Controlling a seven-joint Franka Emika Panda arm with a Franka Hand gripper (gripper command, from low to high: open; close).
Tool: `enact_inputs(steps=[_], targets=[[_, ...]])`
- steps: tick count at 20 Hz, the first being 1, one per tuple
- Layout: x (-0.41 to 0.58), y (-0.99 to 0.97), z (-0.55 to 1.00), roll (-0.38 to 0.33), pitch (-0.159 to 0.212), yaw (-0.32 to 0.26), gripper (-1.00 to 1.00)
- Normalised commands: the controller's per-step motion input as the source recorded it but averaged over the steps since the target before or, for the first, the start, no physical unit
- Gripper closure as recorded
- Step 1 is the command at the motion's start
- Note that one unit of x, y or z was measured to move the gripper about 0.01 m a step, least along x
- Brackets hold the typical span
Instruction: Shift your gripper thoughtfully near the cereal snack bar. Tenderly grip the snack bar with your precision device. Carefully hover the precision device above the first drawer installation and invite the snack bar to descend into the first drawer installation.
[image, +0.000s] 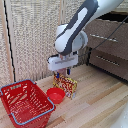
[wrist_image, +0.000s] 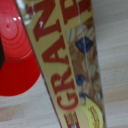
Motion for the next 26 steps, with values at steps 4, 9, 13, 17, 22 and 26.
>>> enact_inputs(steps=[4,9,13,17,22,26], targets=[[0.000,0.19,-0.30,-0.110,0.109,0.031,1.00],[0.059,0.20,-0.14,-0.068,0.108,0.028,1.00],[0.121,0.10,-0.10,-0.041,0.023,0.061,1.00],[0.031,0.12,-0.10,-0.036,0.000,0.023,1.00],[0.095,0.03,0.05,-0.019,0.004,0.006,1.00],[0.124,-0.01,0.64,-0.001,0.117,0.001,1.00]])
